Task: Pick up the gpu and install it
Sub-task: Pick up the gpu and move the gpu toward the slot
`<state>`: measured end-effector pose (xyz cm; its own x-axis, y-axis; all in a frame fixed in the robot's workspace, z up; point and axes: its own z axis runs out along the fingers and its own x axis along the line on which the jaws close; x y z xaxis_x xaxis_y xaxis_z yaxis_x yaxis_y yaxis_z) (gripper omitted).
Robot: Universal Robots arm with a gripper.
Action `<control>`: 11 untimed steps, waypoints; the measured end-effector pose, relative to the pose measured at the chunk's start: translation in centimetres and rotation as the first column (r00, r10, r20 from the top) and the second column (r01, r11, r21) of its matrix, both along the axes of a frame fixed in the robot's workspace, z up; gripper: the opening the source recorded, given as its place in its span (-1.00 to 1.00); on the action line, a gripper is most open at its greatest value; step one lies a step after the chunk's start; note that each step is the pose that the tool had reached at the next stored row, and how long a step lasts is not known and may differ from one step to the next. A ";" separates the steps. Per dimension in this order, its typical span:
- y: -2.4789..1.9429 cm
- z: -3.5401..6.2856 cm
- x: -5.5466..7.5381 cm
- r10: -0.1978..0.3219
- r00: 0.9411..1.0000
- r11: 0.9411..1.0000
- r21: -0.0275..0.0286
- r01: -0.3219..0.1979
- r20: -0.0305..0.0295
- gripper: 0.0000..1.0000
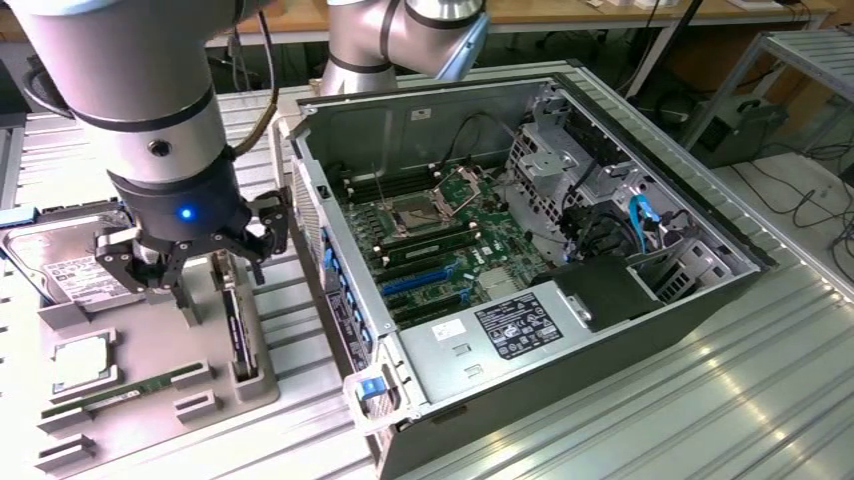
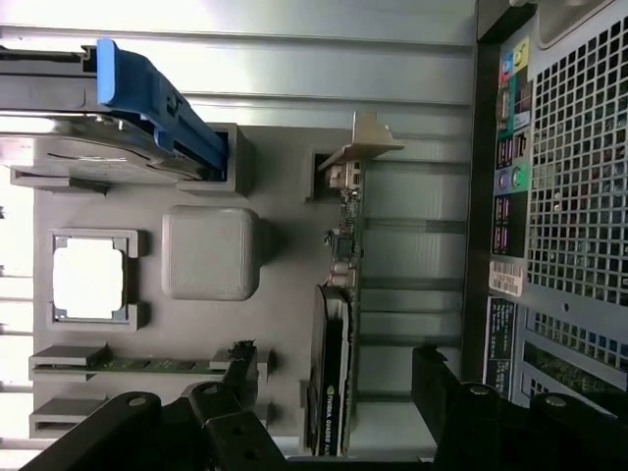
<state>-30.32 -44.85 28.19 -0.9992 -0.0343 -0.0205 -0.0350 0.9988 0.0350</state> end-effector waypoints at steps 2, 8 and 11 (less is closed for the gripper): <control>-0.29 -0.39 0.0 0.001 1.000 1.000 0.000 -0.001 0.000 0.47; -1.13 -1.78 0.0 0.007 1.000 1.000 0.000 -0.007 0.000 0.47; -0.85 -2.49 0.2 0.007 1.000 1.000 -0.003 -0.007 0.000 0.47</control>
<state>-30.15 -45.70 25.69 -0.9989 -0.0416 -0.0202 -0.0422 0.9986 0.0319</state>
